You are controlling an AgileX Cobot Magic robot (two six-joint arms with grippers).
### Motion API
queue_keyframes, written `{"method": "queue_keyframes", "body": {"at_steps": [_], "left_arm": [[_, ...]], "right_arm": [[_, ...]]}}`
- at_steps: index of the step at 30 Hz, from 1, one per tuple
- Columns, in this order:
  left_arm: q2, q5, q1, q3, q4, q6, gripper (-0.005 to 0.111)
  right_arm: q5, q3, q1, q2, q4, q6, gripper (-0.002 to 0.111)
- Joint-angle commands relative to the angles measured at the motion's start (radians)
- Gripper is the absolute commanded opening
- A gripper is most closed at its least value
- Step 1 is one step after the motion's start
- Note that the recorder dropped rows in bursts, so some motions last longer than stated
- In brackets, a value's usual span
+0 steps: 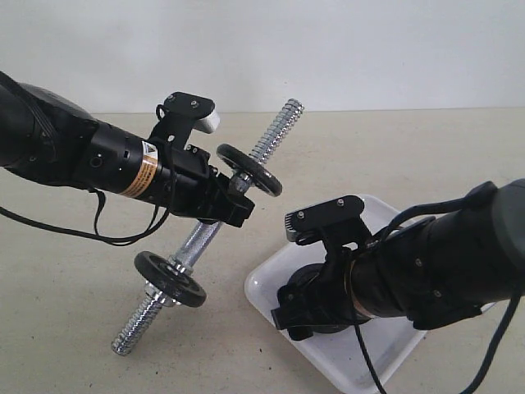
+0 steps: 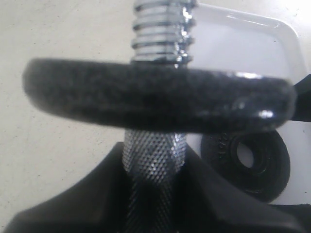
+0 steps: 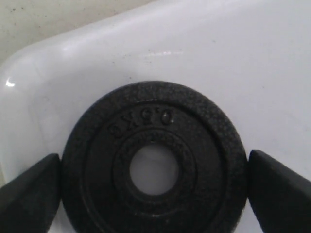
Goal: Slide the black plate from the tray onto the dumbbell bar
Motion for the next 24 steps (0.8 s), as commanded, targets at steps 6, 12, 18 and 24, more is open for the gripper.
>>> {"method": "queue_keyframes", "body": {"at_steps": [6, 12, 18, 24], "left_arm": [[-0.060, -0.059, 0.002, -0.033, -0.037, -0.020, 0.004], [-0.060, -0.064, 0.002, -0.033, -0.037, -0.020, 0.004], [-0.060, -0.070, 0.002, -0.033, -0.037, 0.006, 0.004], [-0.060, -0.089, 0.002, -0.033, -0.037, 0.038, 0.004]], "right_arm": [[0.005, 0.005, -0.003, -0.066, 0.028, -0.019, 0.000], [0.074, 0.002, -0.003, -0.184, 0.028, -0.056, 0.000], [0.143, -0.002, -0.003, -0.205, 0.028, -0.096, 0.000], [0.123, -0.032, -0.009, -0.205, 0.077, -0.126, 0.000]]}}
